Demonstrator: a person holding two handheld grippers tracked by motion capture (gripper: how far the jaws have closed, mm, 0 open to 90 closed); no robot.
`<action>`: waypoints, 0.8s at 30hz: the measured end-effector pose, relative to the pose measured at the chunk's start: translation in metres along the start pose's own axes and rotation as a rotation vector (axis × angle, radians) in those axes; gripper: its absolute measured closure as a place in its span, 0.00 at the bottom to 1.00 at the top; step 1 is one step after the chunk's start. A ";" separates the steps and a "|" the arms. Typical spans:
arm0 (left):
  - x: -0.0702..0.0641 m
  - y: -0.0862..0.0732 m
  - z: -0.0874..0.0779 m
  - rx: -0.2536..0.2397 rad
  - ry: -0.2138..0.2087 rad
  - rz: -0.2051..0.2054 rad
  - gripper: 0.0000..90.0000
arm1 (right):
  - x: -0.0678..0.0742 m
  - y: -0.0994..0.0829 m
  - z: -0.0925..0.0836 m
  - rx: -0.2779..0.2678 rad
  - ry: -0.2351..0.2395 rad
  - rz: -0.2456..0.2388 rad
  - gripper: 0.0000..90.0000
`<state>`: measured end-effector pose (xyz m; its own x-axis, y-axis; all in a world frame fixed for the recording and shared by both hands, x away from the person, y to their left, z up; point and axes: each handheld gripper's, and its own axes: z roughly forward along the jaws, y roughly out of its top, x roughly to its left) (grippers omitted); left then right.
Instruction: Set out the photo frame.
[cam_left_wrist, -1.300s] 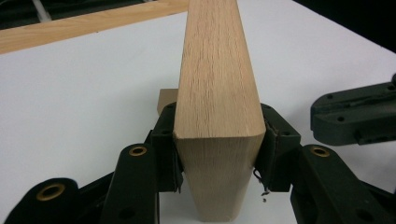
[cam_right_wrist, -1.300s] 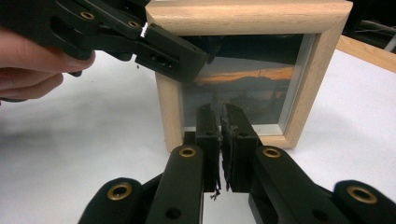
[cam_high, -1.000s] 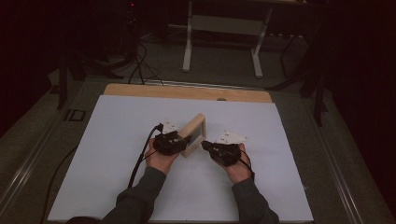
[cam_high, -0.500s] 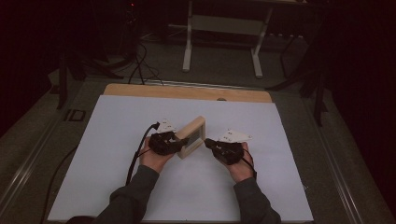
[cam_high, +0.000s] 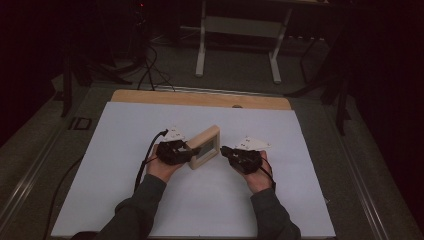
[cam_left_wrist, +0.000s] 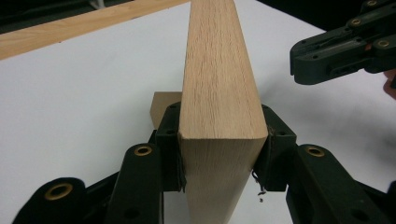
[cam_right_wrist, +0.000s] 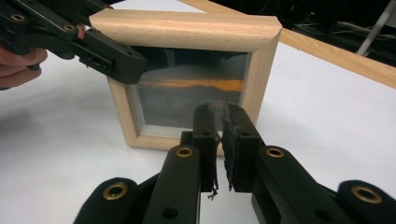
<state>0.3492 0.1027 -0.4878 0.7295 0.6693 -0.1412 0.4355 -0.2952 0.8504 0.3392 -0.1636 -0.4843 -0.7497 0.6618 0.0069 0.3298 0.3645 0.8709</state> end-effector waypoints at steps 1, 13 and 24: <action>0.000 0.000 0.001 -0.004 -0.004 0.002 0.67 | 0.000 0.000 0.000 0.000 -0.003 0.002 0.92; 0.000 0.002 0.008 -0.018 -0.035 0.003 0.68 | -0.005 0.002 0.000 -0.004 -0.023 0.010 0.90; -0.004 0.002 0.011 -0.020 -0.086 0.034 0.68 | -0.009 0.002 -0.004 -0.015 -0.035 0.023 0.86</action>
<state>0.3532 0.0919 -0.4914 0.7867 0.5977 -0.1546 0.3998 -0.3024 0.8653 0.3447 -0.1713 -0.4804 -0.7217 0.6921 0.0101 0.3375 0.3392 0.8781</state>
